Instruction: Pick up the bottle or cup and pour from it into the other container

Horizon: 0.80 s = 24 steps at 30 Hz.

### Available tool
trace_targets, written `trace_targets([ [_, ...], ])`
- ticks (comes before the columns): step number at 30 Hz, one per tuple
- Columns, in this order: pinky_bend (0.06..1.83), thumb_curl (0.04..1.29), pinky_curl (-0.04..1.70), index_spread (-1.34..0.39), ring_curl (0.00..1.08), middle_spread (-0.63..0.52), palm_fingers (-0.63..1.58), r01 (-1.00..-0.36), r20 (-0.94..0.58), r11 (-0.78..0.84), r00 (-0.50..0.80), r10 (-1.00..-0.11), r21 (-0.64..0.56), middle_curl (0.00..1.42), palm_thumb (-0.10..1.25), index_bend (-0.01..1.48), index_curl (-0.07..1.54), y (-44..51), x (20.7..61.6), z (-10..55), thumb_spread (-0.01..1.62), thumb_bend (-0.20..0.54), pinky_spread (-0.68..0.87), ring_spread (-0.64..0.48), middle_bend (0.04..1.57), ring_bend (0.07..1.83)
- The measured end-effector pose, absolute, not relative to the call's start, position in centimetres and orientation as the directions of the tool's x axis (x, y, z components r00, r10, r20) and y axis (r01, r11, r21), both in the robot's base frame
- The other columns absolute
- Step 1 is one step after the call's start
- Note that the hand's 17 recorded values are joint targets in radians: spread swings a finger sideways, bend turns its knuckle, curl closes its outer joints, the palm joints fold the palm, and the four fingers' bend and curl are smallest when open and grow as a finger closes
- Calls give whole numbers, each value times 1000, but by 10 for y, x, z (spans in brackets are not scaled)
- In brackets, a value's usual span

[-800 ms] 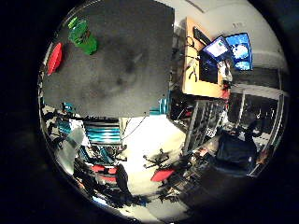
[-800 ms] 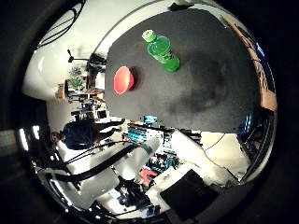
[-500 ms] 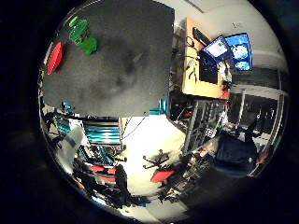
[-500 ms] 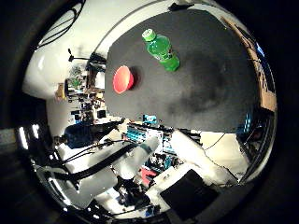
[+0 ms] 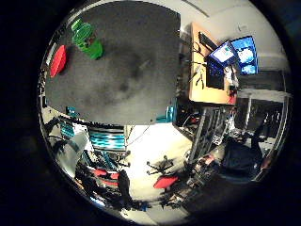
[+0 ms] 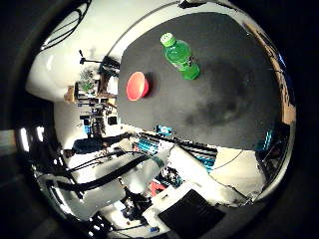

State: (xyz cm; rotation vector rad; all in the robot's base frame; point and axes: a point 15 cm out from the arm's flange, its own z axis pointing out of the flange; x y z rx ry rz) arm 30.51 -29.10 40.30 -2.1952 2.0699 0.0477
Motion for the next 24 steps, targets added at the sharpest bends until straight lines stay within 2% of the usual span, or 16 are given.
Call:
trace_targets([
  [12,616,287,183,-229,284,161,4,-996,-227,-16,36,-973,-90,323,400,149,257,-320,314,359,951,-36,437,200,207,299],
  [18,650,289,179,-208,286,167,4,-982,-340,15,51,-939,-189,330,390,153,254,-330,324,337,937,-29,427,192,207,329],
  [24,669,296,169,-199,283,177,-1,-980,-419,54,32,-908,-191,335,396,154,259,-339,324,306,935,-30,425,190,212,338],
])
